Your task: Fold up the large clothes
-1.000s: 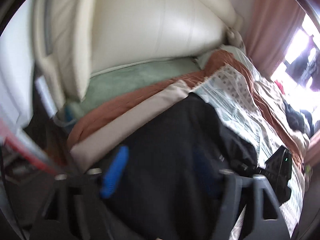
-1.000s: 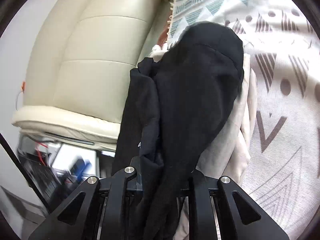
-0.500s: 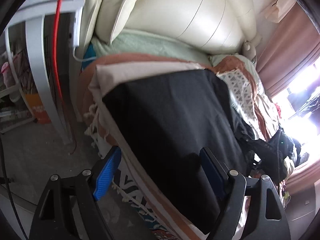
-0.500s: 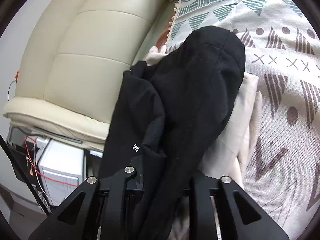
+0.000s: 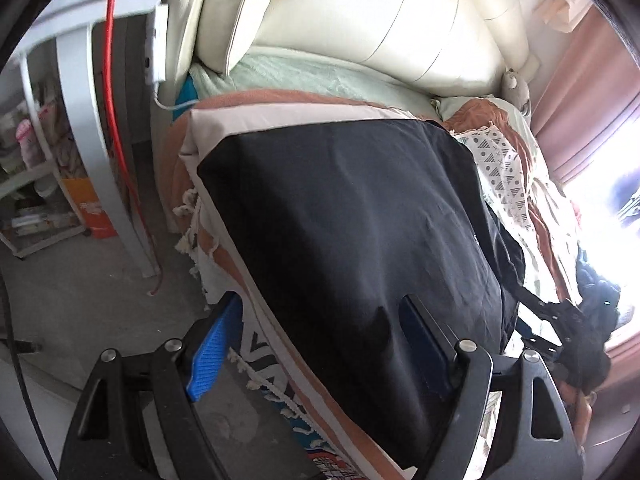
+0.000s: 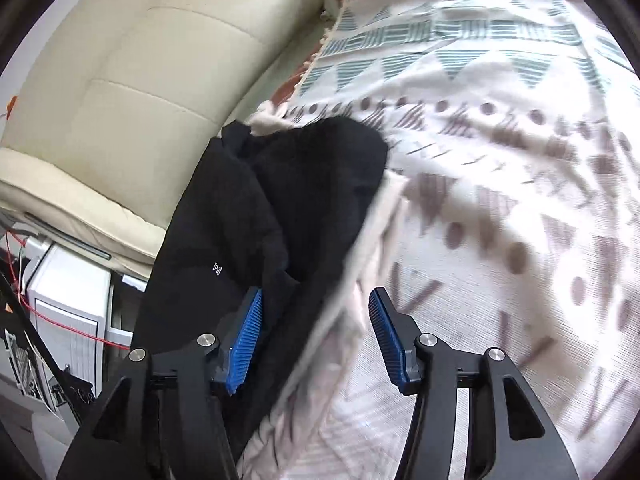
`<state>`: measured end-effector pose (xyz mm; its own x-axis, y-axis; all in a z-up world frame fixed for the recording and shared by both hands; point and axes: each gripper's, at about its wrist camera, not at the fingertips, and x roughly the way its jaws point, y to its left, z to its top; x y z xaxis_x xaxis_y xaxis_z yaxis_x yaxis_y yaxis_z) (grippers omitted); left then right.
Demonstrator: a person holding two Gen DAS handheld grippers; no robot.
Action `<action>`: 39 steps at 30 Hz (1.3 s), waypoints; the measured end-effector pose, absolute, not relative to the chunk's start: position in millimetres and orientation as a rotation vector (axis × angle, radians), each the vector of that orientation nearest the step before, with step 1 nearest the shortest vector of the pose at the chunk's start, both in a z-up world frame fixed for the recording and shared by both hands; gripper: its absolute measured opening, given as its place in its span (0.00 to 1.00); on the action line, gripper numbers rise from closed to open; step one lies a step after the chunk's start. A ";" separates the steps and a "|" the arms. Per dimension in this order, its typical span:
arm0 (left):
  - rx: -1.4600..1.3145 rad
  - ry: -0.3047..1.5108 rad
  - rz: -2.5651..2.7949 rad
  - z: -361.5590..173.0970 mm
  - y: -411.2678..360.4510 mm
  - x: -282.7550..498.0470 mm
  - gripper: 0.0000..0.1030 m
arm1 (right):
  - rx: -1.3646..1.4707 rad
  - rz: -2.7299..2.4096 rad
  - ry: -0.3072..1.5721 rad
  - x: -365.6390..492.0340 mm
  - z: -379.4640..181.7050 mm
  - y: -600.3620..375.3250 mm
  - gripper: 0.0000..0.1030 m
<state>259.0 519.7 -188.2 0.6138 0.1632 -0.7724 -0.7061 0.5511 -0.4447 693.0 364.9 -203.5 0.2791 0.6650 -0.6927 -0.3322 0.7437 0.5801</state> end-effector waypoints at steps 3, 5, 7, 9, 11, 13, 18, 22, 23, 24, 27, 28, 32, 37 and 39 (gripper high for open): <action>-0.856 0.709 0.559 -175.9 512.8 253.6 0.79 | 0.314 0.690 1.064 681.9 -182.6 352.6 0.50; -0.854 0.675 0.557 -162.8 505.8 251.7 0.79 | 0.284 0.693 1.031 672.9 -166.3 345.3 0.50; -0.869 0.640 0.527 -150.0 498.7 249.0 0.79 | 0.266 0.701 1.011 667.5 -152.7 339.3 0.50; -0.822 0.604 0.531 -130.6 484.4 243.5 0.79 | 0.250 0.677 1.007 661.9 -139.0 332.8 0.50; -0.762 0.591 0.528 -110.3 469.5 240.0 0.79 | 0.257 0.691 0.965 650.0 -118.4 320.7 0.50; -0.718 0.586 0.509 -92.6 454.7 235.4 0.79 | 0.256 0.723 0.918 633.3 -98.1 308.2 0.51; -0.626 0.551 0.494 -55.5 415.6 216.8 0.95 | 0.120 0.732 0.864 589.5 -60.5 287.4 0.68; -0.590 0.532 0.468 -36.5 391.9 203.8 1.00 | 0.053 0.726 0.794 551.8 -30.7 254.7 0.77; -0.583 0.526 0.462 -31.6 385.0 200.6 1.00 | 0.049 0.723 0.783 545.2 -24.3 246.5 0.78; -0.573 0.522 0.454 -27.2 378.5 198.4 1.00 | 0.045 0.719 0.768 535.7 -17.9 234.1 0.81; -0.536 0.509 0.426 -17.0 357.3 193.9 1.00 | 0.035 0.711 0.726 513.3 -5.8 204.5 1.00; -0.521 0.501 0.420 -13.4 349.0 190.9 1.00 | 0.025 0.701 0.705 505.0 -1.7 193.7 1.00; -0.486 0.488 0.384 -2.7 322.8 183.8 1.00 | 0.001 0.664 0.674 478.1 7.8 154.6 1.00; -0.401 0.475 0.349 12.0 284.1 166.0 1.00 | 0.005 0.652 0.620 440.3 24.9 105.2 1.00; -0.380 0.483 0.327 16.0 271.3 161.1 1.00 | -0.014 0.644 0.589 423.4 32.3 86.8 1.00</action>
